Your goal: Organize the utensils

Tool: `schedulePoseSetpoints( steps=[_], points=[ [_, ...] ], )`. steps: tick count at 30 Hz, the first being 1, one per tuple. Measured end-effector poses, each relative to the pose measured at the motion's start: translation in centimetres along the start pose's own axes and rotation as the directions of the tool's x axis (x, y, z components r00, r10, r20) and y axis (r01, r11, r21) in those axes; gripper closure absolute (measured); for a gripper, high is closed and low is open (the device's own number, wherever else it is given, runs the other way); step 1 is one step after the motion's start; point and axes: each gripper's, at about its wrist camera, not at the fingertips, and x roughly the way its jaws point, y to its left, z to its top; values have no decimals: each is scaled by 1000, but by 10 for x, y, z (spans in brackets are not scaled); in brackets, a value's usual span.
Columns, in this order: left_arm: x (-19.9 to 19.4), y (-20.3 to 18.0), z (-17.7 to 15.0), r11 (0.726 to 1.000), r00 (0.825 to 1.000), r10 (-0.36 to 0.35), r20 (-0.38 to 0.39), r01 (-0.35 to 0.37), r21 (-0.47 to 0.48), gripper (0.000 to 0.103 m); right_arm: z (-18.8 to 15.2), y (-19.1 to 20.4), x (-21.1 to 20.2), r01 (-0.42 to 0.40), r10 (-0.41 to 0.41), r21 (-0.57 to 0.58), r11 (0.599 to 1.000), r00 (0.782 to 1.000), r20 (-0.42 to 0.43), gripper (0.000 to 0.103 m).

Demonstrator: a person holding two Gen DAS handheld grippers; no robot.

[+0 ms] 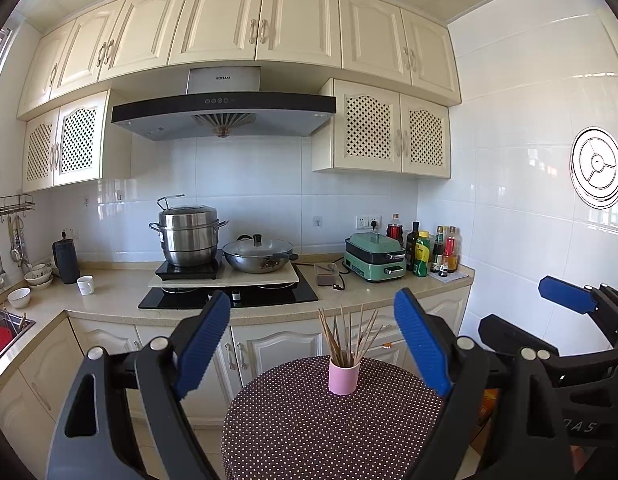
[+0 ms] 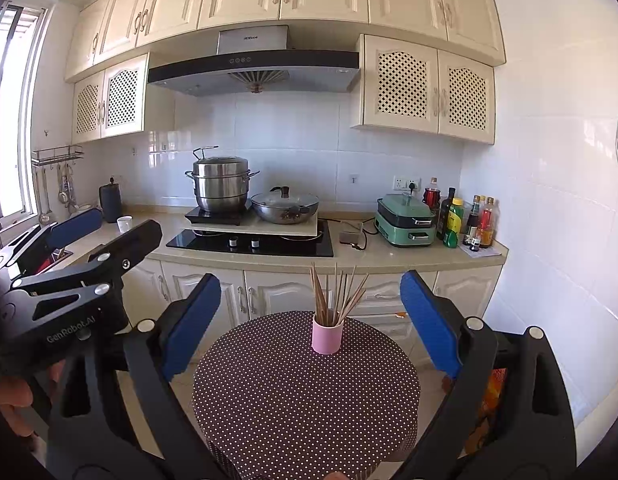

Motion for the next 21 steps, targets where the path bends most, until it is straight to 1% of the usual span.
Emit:
schedulePoseSetpoints(
  steps=[21],
  points=[
    [4, 2, -2, 1000, 1000, 2, -4, -2, 2, 20, -1, 0, 1, -1, 1, 4, 1000, 1000, -8, 13]
  ],
)
